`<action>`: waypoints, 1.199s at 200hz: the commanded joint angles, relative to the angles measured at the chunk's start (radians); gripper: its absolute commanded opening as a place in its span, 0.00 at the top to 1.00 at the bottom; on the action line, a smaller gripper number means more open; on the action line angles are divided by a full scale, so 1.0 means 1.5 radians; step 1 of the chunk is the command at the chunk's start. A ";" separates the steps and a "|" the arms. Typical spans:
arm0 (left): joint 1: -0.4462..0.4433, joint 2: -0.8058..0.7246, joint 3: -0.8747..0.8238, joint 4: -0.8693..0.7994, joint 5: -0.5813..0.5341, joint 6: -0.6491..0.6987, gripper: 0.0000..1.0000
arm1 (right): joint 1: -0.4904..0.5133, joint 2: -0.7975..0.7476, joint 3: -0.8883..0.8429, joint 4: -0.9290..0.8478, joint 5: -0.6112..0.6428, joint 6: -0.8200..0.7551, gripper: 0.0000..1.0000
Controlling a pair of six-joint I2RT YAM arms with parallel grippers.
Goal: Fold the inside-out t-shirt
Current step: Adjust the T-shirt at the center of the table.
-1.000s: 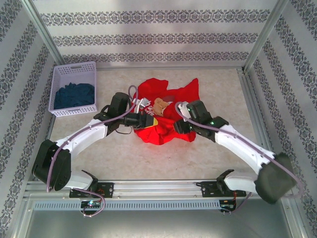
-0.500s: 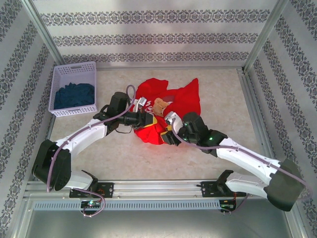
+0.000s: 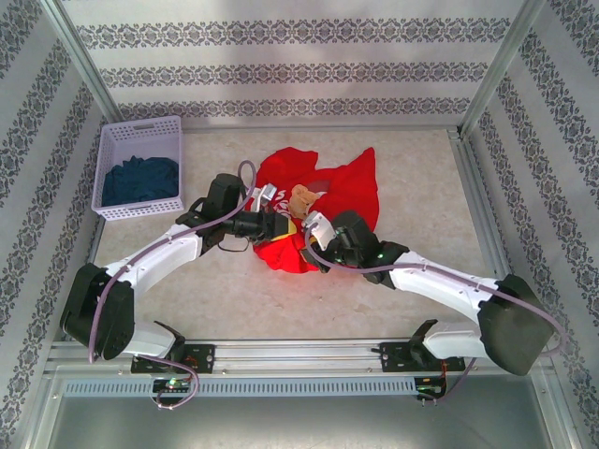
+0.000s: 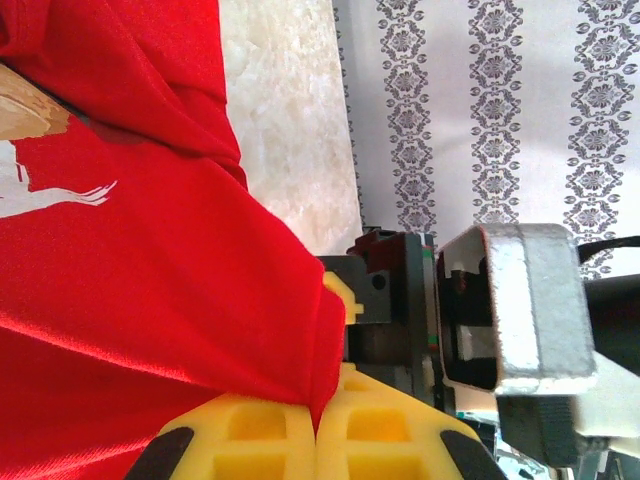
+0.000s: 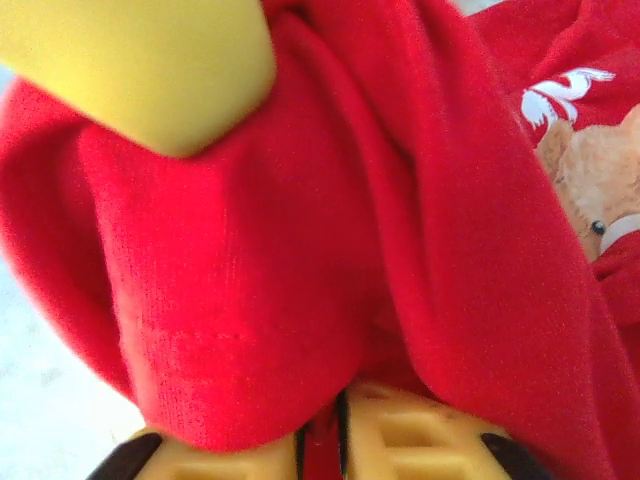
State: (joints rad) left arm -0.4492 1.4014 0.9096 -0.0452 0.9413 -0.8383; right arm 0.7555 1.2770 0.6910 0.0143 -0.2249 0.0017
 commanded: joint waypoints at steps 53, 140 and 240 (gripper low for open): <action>0.027 -0.001 0.049 -0.113 -0.095 0.085 1.00 | -0.012 -0.087 -0.014 -0.037 -0.091 0.013 1.00; 0.027 0.018 0.111 -0.264 -0.366 0.221 0.60 | -0.104 -0.077 0.022 0.039 -0.290 0.208 1.00; 0.019 -0.114 0.028 -0.187 -0.142 0.094 0.38 | -0.039 -0.022 -0.005 0.154 -0.244 0.232 1.00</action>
State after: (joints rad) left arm -0.4171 1.1835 0.9703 -0.3687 0.5785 -0.6205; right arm 0.6788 1.2381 0.7082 0.1566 -0.6140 0.3428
